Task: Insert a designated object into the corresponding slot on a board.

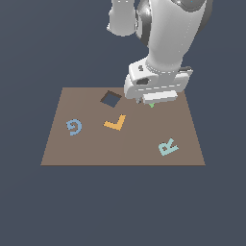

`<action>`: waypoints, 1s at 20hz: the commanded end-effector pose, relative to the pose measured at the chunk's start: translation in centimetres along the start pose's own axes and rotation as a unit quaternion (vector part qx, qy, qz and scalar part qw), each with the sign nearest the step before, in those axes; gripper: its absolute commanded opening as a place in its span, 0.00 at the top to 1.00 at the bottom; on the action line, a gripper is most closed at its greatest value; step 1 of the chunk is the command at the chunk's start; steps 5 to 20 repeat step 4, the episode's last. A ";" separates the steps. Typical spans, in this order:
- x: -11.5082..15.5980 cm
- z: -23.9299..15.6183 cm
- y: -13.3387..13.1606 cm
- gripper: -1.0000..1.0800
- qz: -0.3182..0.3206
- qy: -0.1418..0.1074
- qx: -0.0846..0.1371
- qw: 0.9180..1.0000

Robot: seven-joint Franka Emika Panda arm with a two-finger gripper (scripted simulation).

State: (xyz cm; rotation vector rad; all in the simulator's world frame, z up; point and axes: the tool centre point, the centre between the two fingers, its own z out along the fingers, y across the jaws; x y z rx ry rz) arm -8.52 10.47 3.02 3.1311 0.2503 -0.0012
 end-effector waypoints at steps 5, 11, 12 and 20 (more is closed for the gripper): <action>0.0 0.0 0.0 0.04 0.000 0.000 0.000 1.000; 0.0 0.0 0.0 0.04 0.000 0.000 0.000 1.000; 0.0 0.0 0.0 0.04 0.000 0.000 0.000 1.000; 0.0 0.0 0.0 0.04 0.000 0.000 0.000 1.000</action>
